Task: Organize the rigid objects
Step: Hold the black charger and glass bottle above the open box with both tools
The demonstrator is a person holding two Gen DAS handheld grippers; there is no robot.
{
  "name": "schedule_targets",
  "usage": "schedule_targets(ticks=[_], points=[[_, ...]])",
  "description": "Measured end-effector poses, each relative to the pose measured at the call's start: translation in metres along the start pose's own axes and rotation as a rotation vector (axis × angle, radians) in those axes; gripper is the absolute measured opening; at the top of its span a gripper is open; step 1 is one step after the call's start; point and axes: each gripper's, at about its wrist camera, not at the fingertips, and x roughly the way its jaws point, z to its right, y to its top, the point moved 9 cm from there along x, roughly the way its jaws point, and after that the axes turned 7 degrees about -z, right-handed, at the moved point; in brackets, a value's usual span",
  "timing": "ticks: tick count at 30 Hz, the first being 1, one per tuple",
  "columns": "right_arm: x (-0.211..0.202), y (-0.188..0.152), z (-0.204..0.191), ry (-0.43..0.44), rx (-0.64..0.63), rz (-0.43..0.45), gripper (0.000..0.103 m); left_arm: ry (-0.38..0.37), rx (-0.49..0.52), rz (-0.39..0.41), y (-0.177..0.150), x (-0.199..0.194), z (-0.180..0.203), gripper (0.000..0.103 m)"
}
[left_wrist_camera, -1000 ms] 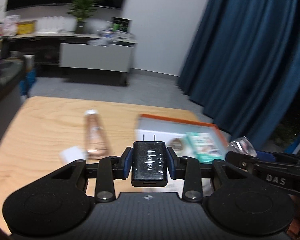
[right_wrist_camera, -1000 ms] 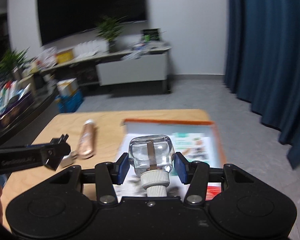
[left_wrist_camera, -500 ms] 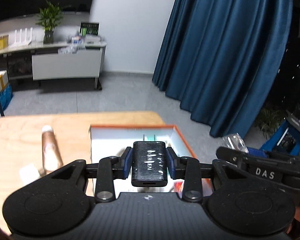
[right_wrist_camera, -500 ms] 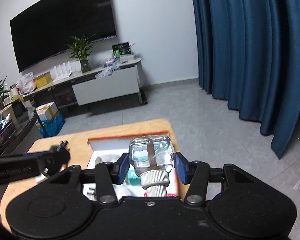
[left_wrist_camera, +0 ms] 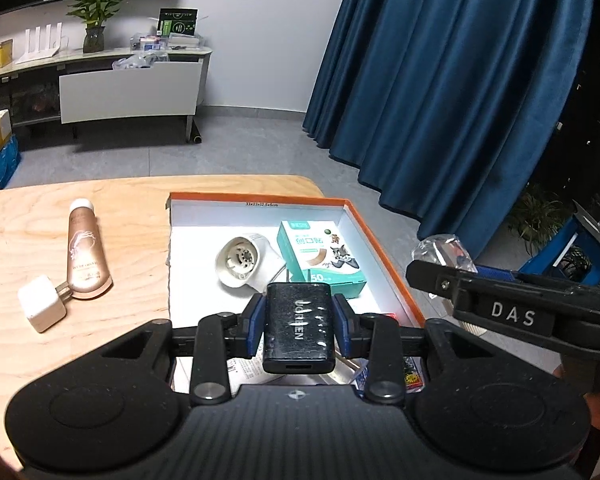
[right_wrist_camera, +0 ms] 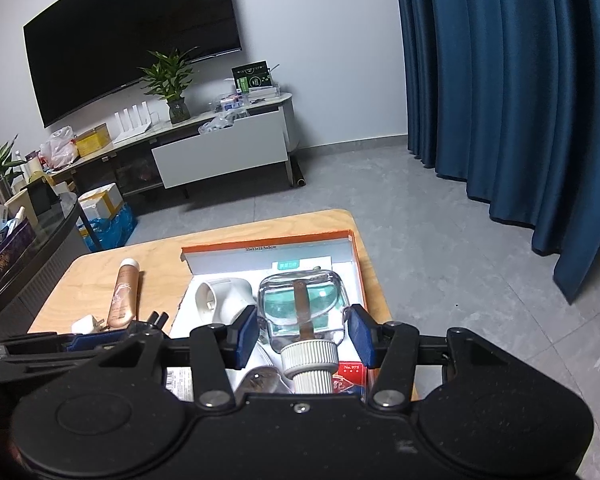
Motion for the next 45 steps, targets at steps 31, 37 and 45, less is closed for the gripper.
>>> schedule_targets(ticks=[31, 37, 45], points=[[0.0032, -0.0014, -0.0070, 0.017, -0.011, -0.015, 0.059, -0.003, 0.006, -0.003, -0.0011, 0.0035, 0.0061, 0.036], [0.0033, -0.0012, -0.0067, 0.016, -0.011, -0.016, 0.059, 0.000, 0.007, -0.003, -0.0011, 0.0036, 0.0060, 0.036], [0.0042, -0.0006, -0.0061, 0.016, -0.010, -0.016, 0.059, -0.003, 0.006, -0.003, -0.0010, 0.0040, 0.0060, 0.036]])
